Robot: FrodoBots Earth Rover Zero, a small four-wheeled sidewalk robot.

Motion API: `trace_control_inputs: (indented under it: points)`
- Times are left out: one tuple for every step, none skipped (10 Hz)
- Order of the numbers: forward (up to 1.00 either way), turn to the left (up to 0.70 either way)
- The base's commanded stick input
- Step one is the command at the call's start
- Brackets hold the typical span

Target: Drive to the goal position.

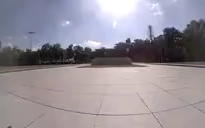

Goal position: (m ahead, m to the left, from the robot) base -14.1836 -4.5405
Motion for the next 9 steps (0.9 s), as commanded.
trace_control_inputs:
  points:
    - [0.70, 0.00]
    - [0.70, 0.00]
    - [0.70, 0.00]
    - [0.70, 0.00]
    - [0.70, 0.00]
    - [0.70, 0.00]
    - [0.70, 0.00]
    - [0.70, 0.00]
    - [0.70, 0.00]
